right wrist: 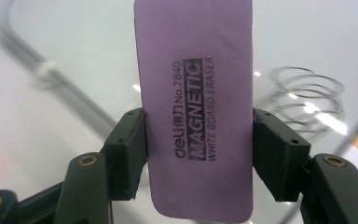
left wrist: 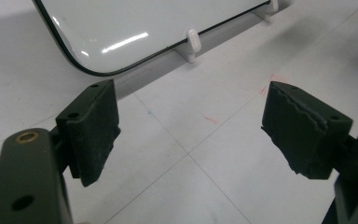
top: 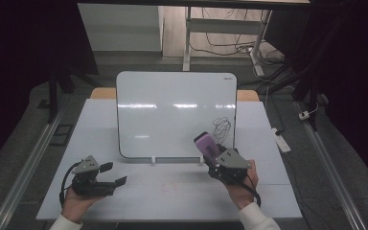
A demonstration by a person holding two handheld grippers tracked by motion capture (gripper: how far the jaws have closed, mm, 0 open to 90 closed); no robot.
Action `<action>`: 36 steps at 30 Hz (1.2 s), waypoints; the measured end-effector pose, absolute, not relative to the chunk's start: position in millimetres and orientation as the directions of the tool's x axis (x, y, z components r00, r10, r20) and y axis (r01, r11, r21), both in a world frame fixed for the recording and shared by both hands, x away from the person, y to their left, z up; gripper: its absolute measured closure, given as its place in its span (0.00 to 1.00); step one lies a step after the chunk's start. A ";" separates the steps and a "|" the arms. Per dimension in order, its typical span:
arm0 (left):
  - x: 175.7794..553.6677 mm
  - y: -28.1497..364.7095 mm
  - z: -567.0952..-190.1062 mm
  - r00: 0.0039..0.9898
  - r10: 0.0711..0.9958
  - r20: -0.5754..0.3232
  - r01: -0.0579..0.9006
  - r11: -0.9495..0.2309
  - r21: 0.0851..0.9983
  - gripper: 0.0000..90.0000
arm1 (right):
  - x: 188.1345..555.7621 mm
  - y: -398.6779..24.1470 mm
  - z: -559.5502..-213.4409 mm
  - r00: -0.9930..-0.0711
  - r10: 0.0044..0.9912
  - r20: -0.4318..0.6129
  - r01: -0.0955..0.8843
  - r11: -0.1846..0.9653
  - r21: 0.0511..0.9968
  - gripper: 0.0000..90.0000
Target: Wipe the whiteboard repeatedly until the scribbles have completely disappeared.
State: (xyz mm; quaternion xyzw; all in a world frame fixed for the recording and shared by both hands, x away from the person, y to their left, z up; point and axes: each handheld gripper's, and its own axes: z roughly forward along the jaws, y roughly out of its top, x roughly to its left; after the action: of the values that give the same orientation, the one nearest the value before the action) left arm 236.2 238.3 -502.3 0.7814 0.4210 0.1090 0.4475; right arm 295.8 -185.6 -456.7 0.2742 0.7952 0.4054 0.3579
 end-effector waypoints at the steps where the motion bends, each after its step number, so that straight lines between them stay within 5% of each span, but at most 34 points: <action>1: 236.5 238.3 -502.3 0.621 0.756 -0.206 0.560 -0.245 0.791 0.22 | 301.6 -188.1 -455.8 -0.575 0.739 -0.351 0.156 0.520 0.840 0.44; 13: 239.2 238.4 -506.9 0.625 0.753 -0.208 0.570 -0.258 0.780 0.22 | 371.2 -208.5 -429.1 -0.413 0.855 -0.313 0.232 0.431 0.872 0.44; 29: 239.0 237.5 -507.2 0.627 0.750 -0.212 0.572 -0.259 0.778 0.22 | 368.8 -181.2 -457.8 -0.515 0.795 -0.321 0.205 0.478 0.854 0.45; 36: 238.7 238.8 -507.1 0.626 0.750 -0.213 0.572 -0.256 0.779 0.22 | 376.3 -194.6 -448.0 -0.465 0.827 -0.317 0.222 0.456 0.862 0.45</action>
State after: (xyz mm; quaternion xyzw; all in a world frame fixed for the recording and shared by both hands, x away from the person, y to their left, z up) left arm 238.7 238.8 -507.1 0.7860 0.4205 0.1009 0.4418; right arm 376.3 -194.6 -448.0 0.3446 0.7609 0.3916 0.3860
